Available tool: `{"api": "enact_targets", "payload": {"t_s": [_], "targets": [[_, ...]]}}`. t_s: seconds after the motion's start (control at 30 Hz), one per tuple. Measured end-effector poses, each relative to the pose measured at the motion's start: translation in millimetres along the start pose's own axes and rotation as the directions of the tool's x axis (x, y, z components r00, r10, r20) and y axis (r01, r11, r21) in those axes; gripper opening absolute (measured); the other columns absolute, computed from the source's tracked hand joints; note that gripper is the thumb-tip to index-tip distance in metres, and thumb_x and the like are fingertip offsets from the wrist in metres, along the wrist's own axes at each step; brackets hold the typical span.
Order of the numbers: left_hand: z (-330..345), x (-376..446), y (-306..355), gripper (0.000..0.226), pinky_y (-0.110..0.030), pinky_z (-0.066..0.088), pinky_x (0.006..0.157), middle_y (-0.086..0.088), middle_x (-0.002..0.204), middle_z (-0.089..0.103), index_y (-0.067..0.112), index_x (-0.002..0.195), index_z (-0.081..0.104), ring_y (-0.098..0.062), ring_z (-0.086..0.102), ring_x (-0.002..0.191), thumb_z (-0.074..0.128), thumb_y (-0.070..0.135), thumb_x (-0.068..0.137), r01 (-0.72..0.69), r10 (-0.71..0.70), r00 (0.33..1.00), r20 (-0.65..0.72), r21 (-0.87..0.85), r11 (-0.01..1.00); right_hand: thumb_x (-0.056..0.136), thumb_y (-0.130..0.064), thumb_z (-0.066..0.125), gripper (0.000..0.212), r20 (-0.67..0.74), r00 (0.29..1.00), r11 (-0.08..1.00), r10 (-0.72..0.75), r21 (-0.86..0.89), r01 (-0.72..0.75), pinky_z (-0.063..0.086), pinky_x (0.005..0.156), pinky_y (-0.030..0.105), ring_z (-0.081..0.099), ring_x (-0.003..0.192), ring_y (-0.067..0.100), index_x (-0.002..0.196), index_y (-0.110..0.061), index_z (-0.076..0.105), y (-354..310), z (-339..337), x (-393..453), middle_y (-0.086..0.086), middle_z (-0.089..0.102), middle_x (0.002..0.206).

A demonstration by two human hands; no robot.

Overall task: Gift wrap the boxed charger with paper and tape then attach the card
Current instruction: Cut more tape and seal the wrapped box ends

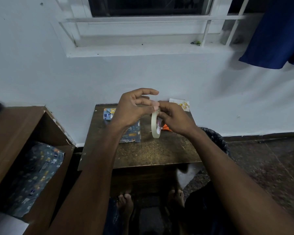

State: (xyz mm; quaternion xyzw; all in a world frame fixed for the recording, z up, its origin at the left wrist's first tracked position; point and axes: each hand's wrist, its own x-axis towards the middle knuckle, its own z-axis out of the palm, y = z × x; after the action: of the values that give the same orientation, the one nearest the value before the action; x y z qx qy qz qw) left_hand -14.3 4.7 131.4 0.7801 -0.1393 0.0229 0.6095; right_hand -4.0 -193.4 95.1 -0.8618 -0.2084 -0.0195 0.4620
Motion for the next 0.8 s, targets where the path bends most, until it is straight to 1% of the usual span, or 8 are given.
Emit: {"api": "enact_targets", "payload": {"t_s": [0.13, 0.23, 0.33, 0.37, 0.4, 0.5, 0.6, 0.8], "targets": [[1.6, -1.1, -0.6, 0.042, -0.051, 0.052, 0.111, 0.0, 0.089, 0.083, 0.026, 0.123, 0.076, -0.013, 0.075, 0.105, 0.09, 0.018, 0.085, -0.007, 0.007, 1.0, 0.001, 0.033, 0.999, 0.103, -0.004, 0.057, 0.021, 0.011, 1.0, 1.0, 0.002, 0.03, -0.003, 0.06, 0.08, 0.051, 0.072, 0.09, 0.016, 0.113, -0.015, 0.072, 2.8, 0.7, 0.7, -0.001, 0.075, 0.097], [2.2, -1.8, -1.0, 0.04, -0.049, 0.053, 0.109, -0.001, 0.086, 0.082, 0.025, 0.121, 0.075, -0.015, 0.078, 0.098, 0.09, 0.016, 0.085, -0.006, 0.005, 1.0, 0.015, 0.059, 0.998, 0.102, -0.007, 0.061, 0.019, 0.034, 0.999, 0.999, 0.02, 0.037, -0.022, 0.061, 0.081, 0.052, 0.073, 0.093, 0.018, 0.112, -0.018, 0.072, 8.2, 2.1, 2.4, -0.002, 0.076, 0.098], [3.1, -3.3, 0.4, 0.039, -0.038, 0.053, 0.104, -0.001, 0.086, 0.082, 0.023, 0.12, 0.075, -0.013, 0.078, 0.097, 0.089, 0.013, 0.085, 0.005, -0.006, 1.0, 0.014, 0.073, 0.997, 0.091, 0.0, 0.073, 0.041, 0.097, 0.99, 0.991, 0.101, 0.077, -0.108, 0.061, 0.086, 0.031, 0.072, 0.105, 0.014, 0.127, -0.019, 0.068, 9.8, -1.8, 4.4, -0.006, 0.075, 0.112], [3.5, -3.3, 0.5, 0.038, -0.036, 0.053, 0.103, 0.0, 0.086, 0.082, 0.023, 0.12, 0.075, -0.012, 0.078, 0.098, 0.088, 0.012, 0.086, 0.007, -0.008, 1.0, 0.013, 0.08, 0.997, 0.086, 0.002, 0.076, 0.05, 0.092, 0.987, 0.991, 0.134, 0.002, -0.135, 0.058, 0.086, 0.024, 0.07, 0.108, 0.013, 0.131, -0.018, 0.065, 12.0, -3.3, 4.9, -0.006, 0.073, 0.116], [3.8, -3.0, 0.5, 0.036, -0.036, 0.052, 0.104, 0.001, 0.086, 0.082, 0.024, 0.12, 0.075, -0.011, 0.078, 0.098, 0.086, 0.012, 0.088, 0.008, -0.009, 1.0, 0.013, 0.095, 0.995, 0.083, 0.001, 0.077, 0.054, 0.071, 0.983, 0.978, 0.167, -0.135, -0.157, 0.056, 0.087, 0.024, 0.068, 0.109, 0.015, 0.133, -0.017, 0.065, 17.5, -4.1, 6.4, -0.004, 0.071, 0.116], [4.3, 0.3, -2.6, 0.033, -0.042, 0.048, 0.113, 0.008, 0.088, 0.082, 0.03, 0.121, 0.074, -0.004, 0.074, 0.105, 0.08, 0.014, 0.093, 0.014, -0.021, 0.999, 0.033, 0.182, 0.983, 0.085, -0.012, 0.077, 0.027, 0.051, 0.965, 0.843, 0.256, -0.5, -0.198, 0.056, 0.087, 0.037, 0.068, 0.102, 0.023, 0.112, -0.015, 0.075, 36.7, -0.3, 9.1, 0.004, 0.074, 0.109], [6.9, 2.3, -5.4, 0.034, -0.048, 0.049, 0.113, 0.013, 0.089, 0.082, 0.034, 0.122, 0.073, -0.003, 0.072, 0.11, 0.075, 0.016, 0.094, 0.018, -0.036, 0.997, 0.069, 0.242, 0.97, 0.086, -0.026, 0.078, 0.015, 0.024, 0.951, 0.784, 0.307, -0.573, -0.238, 0.059, 0.084, 0.042, 0.069, 0.097, 0.024, 0.102, -0.022, 0.078, 53.3, 8.5, 10.1, 0.002, 0.075, 0.103], [6.4, 5.7, -7.6, 0.036, -0.05, 0.051, 0.11, 0.01, 0.09, 0.082, 0.034, 0.122, 0.072, -0.003, 0.072, 0.109, 0.071, 0.013, 0.093, 0.036, -0.052, 0.996, 0.066, 0.224, 0.974, 0.084, -0.008, 0.065, 0.028, -0.081, 0.962, 0.738, 0.261, -0.626, -0.252, 0.06, 0.079, 0.044, 0.068, 0.094, 0.028, 0.102, -0.023, 0.079, 51.3, 0.3, 12.3, 0.003, 0.076, 0.1]]}}
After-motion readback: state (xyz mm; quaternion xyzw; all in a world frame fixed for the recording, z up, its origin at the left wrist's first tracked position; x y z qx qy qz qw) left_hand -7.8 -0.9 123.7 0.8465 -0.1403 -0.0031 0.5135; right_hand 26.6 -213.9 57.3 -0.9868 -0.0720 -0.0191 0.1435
